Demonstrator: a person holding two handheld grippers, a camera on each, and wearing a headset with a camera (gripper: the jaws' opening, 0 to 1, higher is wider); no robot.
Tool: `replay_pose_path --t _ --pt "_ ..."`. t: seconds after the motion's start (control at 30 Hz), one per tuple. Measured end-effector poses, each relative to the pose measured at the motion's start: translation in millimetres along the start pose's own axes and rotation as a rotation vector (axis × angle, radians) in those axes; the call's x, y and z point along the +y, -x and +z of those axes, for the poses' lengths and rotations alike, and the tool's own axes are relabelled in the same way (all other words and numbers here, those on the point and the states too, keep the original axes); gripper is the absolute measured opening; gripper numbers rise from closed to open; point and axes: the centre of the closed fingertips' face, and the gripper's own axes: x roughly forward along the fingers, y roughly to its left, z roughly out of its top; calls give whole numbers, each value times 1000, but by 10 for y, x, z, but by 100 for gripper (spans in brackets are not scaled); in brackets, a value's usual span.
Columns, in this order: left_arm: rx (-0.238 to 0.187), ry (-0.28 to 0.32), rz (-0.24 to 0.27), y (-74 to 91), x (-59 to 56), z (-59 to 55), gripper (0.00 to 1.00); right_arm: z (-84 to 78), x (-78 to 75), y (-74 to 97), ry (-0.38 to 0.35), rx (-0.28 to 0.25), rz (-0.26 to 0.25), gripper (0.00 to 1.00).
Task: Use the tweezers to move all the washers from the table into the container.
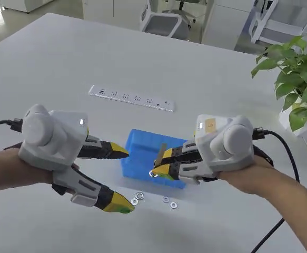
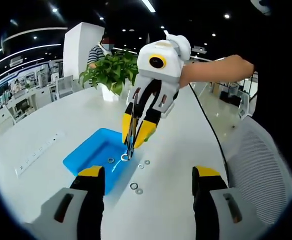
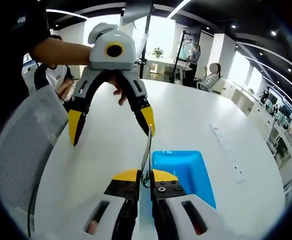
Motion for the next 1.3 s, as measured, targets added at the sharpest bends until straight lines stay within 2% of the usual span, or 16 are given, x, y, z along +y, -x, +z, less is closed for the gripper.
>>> replay_pose_path --t 0.1,0.17,0.27,0.43,0.53,0.93,1.3 --pt "-3 9 20 38 1 -29 84 14 -97 -15 4 -8 -13 8" --pt "5 31 19 59 -18 -63 85 14 -155 -31 7 -11 -17 8" --pt "15 32 27 85 -40 -100 90 21 -220 -57 13 -18 -20 8" --pt "12 67 41 133 -67 -116 96 -37 -299 -135 14 -13 -19 8" --pt "8 65 45 147 -91 -115 99 -89 -348 -190 13 -11 -16 9" --pt "10 78 64 190 -74 -126 99 -233 -452 -401 32 10 18 9" --pt "8 79 79 223 -17 -134 99 -430 -490 -522 4 29 32 9"
